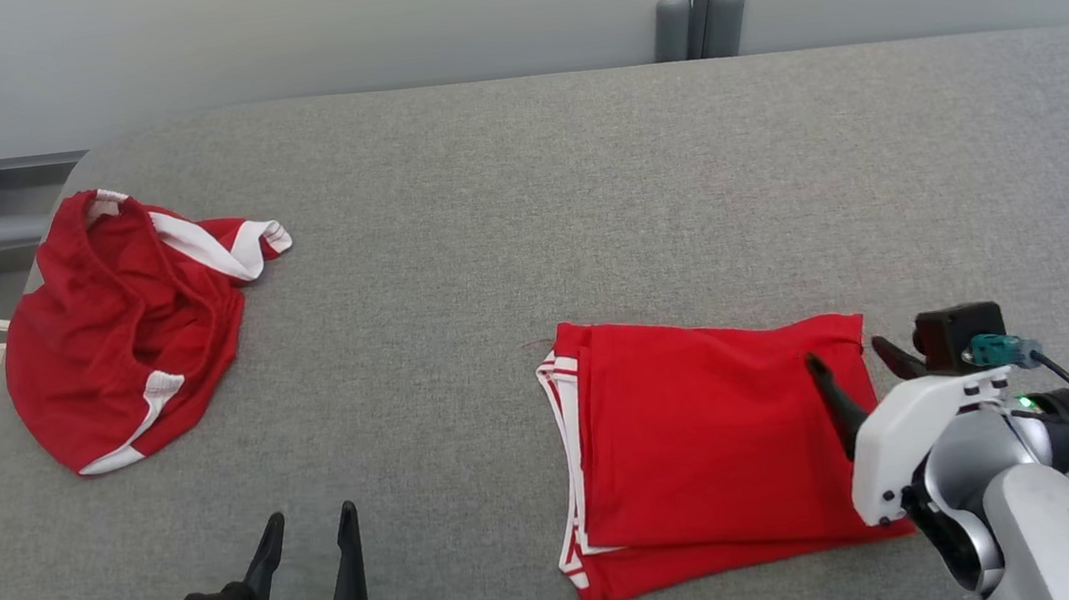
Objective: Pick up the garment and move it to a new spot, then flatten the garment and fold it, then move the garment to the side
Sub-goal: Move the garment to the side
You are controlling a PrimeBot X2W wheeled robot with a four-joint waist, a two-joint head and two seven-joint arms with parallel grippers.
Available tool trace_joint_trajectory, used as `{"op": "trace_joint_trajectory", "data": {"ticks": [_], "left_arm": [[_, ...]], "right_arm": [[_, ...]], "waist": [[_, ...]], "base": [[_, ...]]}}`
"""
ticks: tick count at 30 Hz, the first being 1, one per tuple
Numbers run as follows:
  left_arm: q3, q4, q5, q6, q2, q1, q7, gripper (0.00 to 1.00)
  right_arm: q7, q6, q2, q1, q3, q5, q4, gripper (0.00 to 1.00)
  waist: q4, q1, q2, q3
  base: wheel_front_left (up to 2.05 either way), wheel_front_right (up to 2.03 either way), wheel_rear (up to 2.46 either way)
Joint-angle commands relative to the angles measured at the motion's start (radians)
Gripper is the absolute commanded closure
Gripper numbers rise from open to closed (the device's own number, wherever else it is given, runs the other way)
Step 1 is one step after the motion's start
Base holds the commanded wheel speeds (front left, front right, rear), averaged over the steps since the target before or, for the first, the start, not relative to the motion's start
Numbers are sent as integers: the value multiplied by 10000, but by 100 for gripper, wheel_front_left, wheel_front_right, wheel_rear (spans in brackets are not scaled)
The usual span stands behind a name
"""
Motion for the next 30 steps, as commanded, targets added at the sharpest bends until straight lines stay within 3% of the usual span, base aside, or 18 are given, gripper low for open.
{"op": "trace_joint_trajectory", "data": {"ticks": [1, 10, 25, 26, 27, 29, 30], "left_arm": [[-22, -61, 10, 27, 85, 46, 14, 0], [-128, -156, 14, 16, 167, -183, 89, 0], [-154, -264, -22, 52, 293, -637, 112, 0], [-167, -262, -24, 52, 291, -653, 107, 0], [-177, -254, -21, 52, 284, -660, 103, 0], [-198, -231, -23, 54, 265, -722, 96, 0], [-202, -216, -27, 52, 256, -760, 92, 0]], "right_arm": [[183, 0, -4, 233, -312, -440, -234, 0], [528, 0, -13, 586, -1376, -385, -149, 0], [401, 0, -10, -282, -1558, 476, 1505, 0], [467, 0, -10, -348, -1601, 592, 1695, 20], [545, 0, -3, -396, -1586, 691, 1857, 50], [661, -3, 9, -492, -1711, 928, 2232, 87], [703, -8, 11, -541, -1721, 948, 2387, 100]], "waist": [[-30, 0, 0, 53], [62, 0, 0, 385], [297, 0, 0, 1260], [308, 0, 0, 1305], [320, 0, 0, 1345], [335, 0, 0, 1402], [337, 0, 0, 1421]], "base": [[0, 0, 0], [0, 0, 0], [0, 0, 0], [0, 0, 0], [0, 0, 0], [0, 0, 0], [0, 0, 0]]}}
